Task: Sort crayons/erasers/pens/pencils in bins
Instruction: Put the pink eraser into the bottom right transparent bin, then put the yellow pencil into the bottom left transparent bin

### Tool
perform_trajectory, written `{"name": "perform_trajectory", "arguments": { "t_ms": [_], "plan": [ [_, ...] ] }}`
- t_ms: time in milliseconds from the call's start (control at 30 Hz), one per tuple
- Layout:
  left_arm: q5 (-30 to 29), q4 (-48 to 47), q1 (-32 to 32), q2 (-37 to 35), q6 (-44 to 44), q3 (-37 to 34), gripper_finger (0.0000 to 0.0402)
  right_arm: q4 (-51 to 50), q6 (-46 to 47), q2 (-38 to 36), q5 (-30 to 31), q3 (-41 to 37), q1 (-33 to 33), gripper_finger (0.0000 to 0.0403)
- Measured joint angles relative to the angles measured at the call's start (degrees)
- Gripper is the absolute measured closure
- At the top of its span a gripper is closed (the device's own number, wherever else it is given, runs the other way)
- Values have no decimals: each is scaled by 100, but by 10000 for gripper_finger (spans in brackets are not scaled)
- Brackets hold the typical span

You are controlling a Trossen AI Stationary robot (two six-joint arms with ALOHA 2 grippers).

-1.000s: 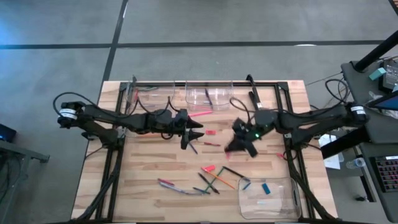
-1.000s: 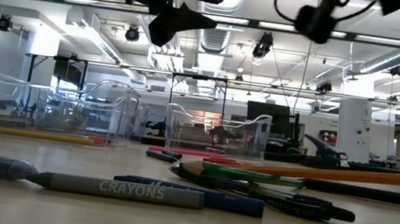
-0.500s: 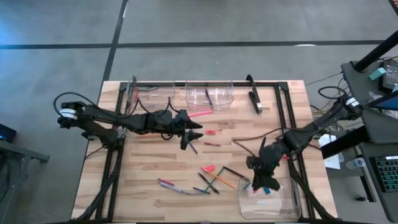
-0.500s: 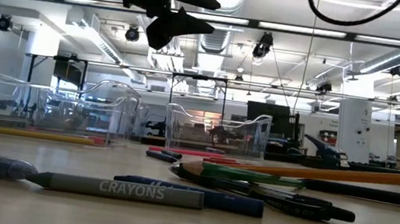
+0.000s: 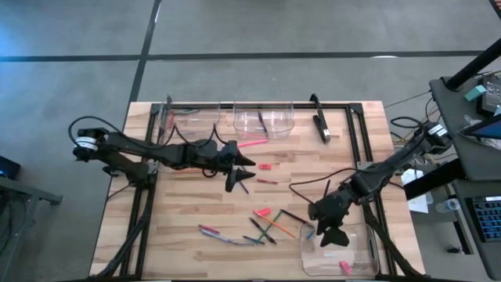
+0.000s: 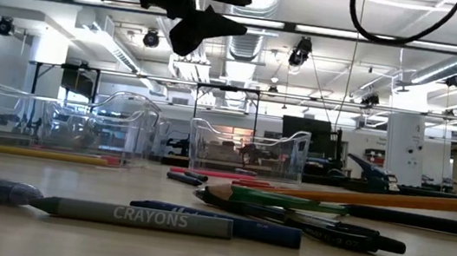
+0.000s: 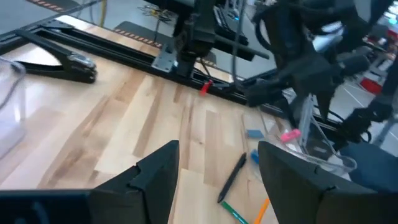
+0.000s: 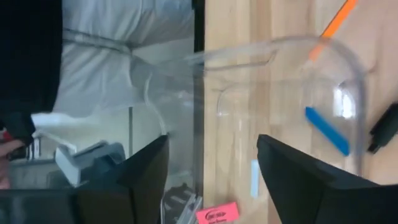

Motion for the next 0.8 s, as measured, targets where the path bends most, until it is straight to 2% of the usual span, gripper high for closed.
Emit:
{"name": "perform_trajectory", "arguments": {
  "t_ms": [333, 467, 633, 800],
  "plan": [
    [650, -83, -27, 783, 363, 440, 199, -60, -584, -343, 853, 384, -476, 169],
    [1007, -1100, -49, 1160, 1012, 962, 199, -162, -957, -348, 1265, 551, -632, 170],
    [1218, -2656, -96, 1626, 2203, 1656, 199, -419, -1362, -346, 1418, 689, -856, 171],
    [1562, -3029, -253, 2056, 3121, 2075, 199, -464, -1618, -346, 1634, 814, -1107, 172]
  ]
}}
